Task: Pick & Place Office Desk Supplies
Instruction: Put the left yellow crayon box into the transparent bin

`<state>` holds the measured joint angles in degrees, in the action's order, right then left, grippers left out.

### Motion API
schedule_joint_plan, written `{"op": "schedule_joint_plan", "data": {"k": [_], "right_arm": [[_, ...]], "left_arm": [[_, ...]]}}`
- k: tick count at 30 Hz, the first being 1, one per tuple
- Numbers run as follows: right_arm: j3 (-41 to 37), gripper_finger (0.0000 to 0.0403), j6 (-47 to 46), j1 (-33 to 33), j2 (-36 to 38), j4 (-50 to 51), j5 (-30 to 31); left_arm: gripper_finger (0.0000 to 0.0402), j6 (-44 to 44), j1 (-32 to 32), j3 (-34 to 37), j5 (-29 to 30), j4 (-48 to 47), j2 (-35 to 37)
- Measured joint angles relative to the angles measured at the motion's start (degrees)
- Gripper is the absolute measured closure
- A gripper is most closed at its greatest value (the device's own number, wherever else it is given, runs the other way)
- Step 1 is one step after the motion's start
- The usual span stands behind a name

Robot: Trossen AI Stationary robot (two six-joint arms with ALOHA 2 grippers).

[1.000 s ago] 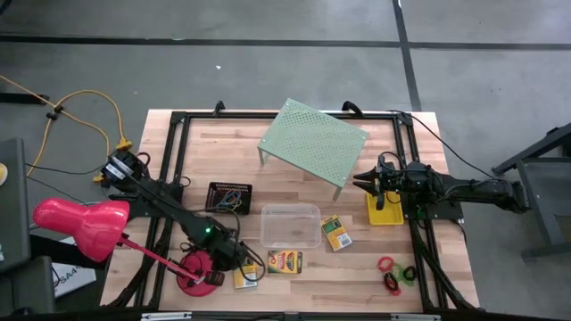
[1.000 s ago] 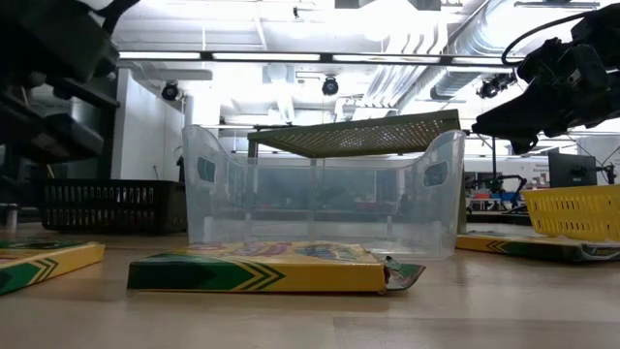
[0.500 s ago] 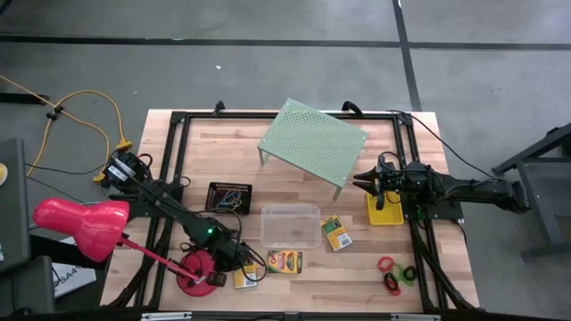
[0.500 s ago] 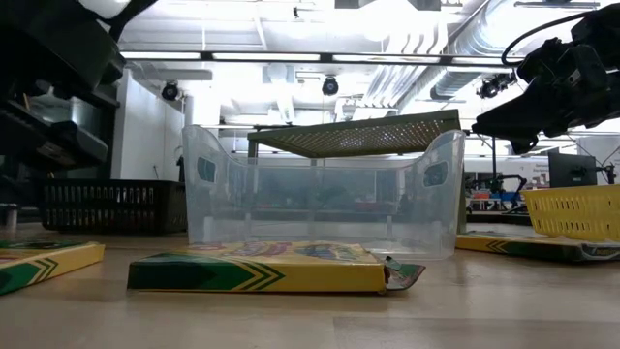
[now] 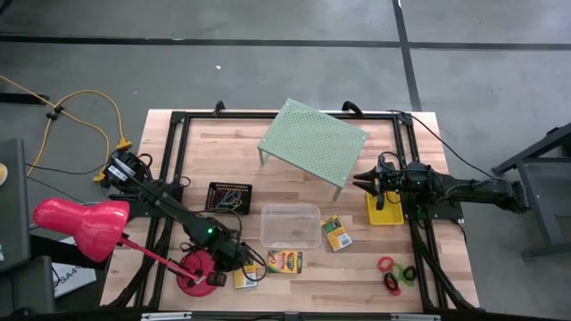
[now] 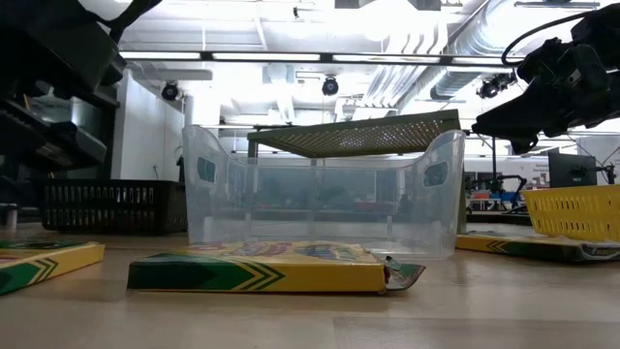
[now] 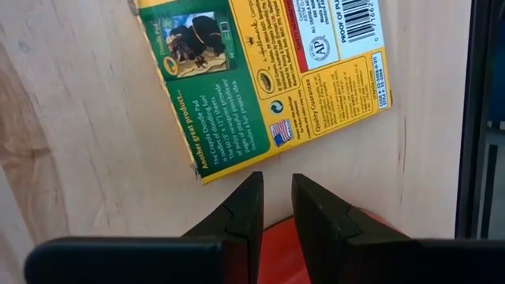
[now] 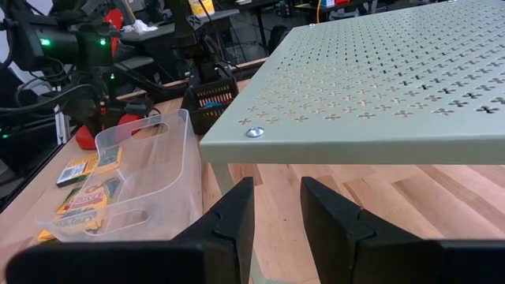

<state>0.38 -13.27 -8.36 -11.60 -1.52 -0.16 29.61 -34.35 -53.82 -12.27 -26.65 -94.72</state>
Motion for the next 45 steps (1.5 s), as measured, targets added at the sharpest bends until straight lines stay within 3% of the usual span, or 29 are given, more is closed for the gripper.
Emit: {"op": "schedule_joint_plan", "data": {"k": [18, 29, 36, 45], "right_arm": [[0.0, 0.0309, -0.4, 0.0, 0.0, -0.6, 0.3], [0.0, 0.0309, -5.5, 0.0, 0.0, -1.2, -1.5], [0.0, 0.0309, -15.0, 0.0, 0.0, -1.7, -2.8], [0.0, 0.0309, -12.0, 4.7, -1.8, -22.3, -8.9]], "left_arm": [[0.0338, 0.0, 0.0, 0.0, 0.0, 0.1, 0.0], [0.0338, 0.0, 0.0, 0.0, 0.2, 0.1, 0.0], [0.0338, 0.0, 0.0, 0.0, 0.4, 0.1, 0.0], [0.0338, 1.1, 0.0, 0.0, 0.4, 0.2, 0.0]]}}
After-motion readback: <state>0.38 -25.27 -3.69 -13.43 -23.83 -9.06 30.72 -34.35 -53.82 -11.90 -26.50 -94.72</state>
